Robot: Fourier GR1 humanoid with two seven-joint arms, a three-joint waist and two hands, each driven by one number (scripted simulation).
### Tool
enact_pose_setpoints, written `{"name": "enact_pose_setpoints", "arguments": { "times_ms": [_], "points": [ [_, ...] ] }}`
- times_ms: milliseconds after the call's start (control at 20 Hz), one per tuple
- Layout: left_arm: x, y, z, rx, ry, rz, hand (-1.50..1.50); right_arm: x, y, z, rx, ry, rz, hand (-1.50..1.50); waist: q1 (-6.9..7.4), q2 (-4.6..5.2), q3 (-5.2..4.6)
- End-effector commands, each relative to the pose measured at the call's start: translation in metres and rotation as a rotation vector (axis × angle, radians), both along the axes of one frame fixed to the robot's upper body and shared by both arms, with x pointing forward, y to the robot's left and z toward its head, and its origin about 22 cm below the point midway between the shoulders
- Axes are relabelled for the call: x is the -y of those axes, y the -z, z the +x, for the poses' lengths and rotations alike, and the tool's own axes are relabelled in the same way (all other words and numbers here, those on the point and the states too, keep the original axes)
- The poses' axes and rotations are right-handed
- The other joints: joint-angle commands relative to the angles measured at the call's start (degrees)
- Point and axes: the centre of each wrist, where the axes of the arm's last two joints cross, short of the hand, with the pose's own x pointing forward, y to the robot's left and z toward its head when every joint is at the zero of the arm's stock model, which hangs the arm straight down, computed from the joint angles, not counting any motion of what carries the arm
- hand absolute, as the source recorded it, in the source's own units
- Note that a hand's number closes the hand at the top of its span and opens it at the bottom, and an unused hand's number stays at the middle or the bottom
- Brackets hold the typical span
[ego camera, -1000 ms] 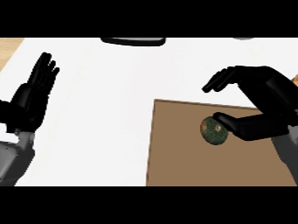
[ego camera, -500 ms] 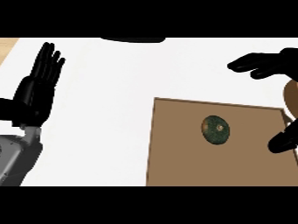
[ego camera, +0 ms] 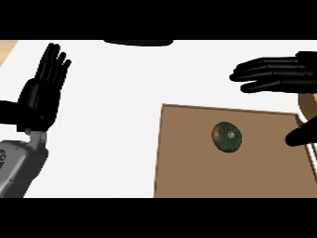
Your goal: Pick the squash from the tray and place it in the pot
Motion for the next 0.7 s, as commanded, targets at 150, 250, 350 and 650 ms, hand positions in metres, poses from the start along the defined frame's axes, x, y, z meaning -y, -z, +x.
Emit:
{"name": "enact_pose_setpoints", "arguments": {
  "times_ms": [150, 250, 350, 650],
  "points": [
    [-0.003, 0.002, 0.0, -0.011, -0.02, 0.005, 0.0, -0.004, 0.038, 0.015, 0.0, -0.194, -0.208, -1.5, -1.27, -0.91, -0.22],
    [-0.005, 0.001, -0.005, -0.018, -0.021, 0.009, 0.0, 0.0, 0.052, 0.019, -0.001, -0.183, -0.271, -1.5, -1.11, -1.07, -0.23],
    [0.007, 0.002, -0.001, -0.004, -0.019, -0.002, 0.0, -0.007, 0.066, 0.032, 0.009, -0.171, -0.288, -1.5, -1.29, -0.95, -0.25],
    [-0.023, 0.016, -0.002, -0.043, -0.063, 0.002, 0.0, -0.011, 0.095, 0.035, 0.0, -0.225, -0.343, -1.5, -2.93, -1.38, -0.32]
  ]
}}
